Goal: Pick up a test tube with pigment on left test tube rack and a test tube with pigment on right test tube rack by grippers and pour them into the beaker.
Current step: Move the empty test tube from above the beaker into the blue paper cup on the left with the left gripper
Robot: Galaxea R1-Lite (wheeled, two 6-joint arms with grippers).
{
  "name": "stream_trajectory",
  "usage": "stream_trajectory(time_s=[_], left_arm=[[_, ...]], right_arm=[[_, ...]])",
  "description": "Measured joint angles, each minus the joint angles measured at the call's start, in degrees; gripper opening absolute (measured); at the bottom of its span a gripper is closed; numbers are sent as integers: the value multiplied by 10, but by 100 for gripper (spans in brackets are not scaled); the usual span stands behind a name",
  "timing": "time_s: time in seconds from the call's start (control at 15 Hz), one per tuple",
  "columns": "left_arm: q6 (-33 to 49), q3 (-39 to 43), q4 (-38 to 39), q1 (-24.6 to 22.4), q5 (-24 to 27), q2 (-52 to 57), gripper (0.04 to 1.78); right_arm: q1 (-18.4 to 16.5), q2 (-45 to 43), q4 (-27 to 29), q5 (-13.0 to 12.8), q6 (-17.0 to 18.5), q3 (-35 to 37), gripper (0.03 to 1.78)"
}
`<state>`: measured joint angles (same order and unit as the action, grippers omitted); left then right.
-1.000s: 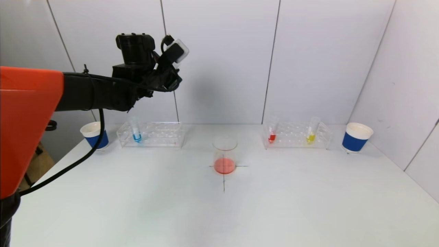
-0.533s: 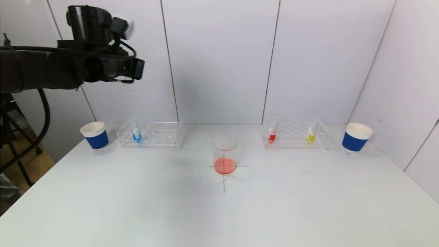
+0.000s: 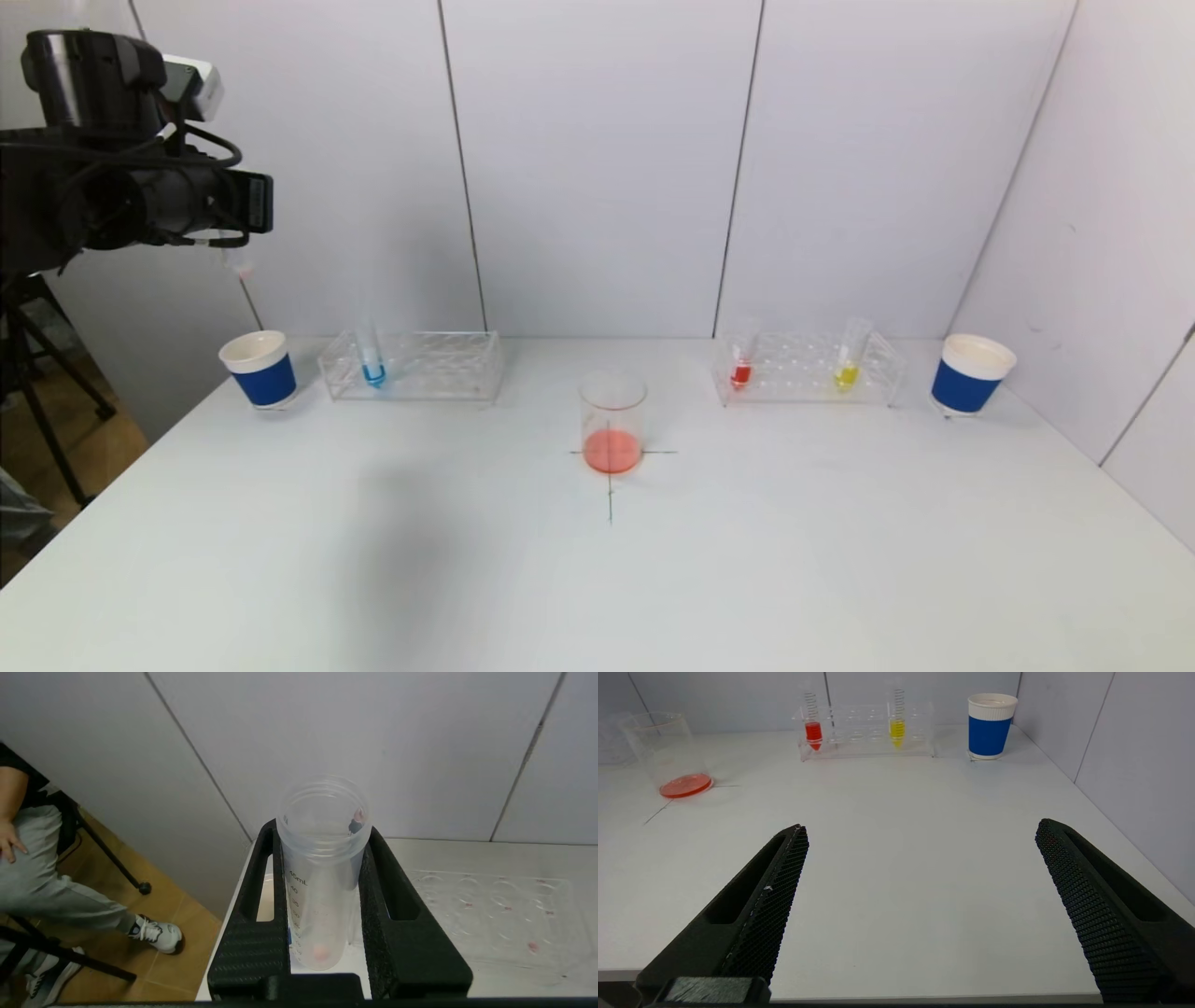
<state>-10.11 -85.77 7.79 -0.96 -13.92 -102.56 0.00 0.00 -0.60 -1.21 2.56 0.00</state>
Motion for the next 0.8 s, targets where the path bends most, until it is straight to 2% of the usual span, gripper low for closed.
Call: stream_trajectory(time_s=[0.33, 0.8], left_arm=[[-3, 101, 148, -47, 18, -8, 45], [-3, 121, 285, -104, 58, -103, 45]], right_arm=[[0, 0, 0, 0, 0, 0, 177], [0, 0, 0, 0, 0, 0, 177]])
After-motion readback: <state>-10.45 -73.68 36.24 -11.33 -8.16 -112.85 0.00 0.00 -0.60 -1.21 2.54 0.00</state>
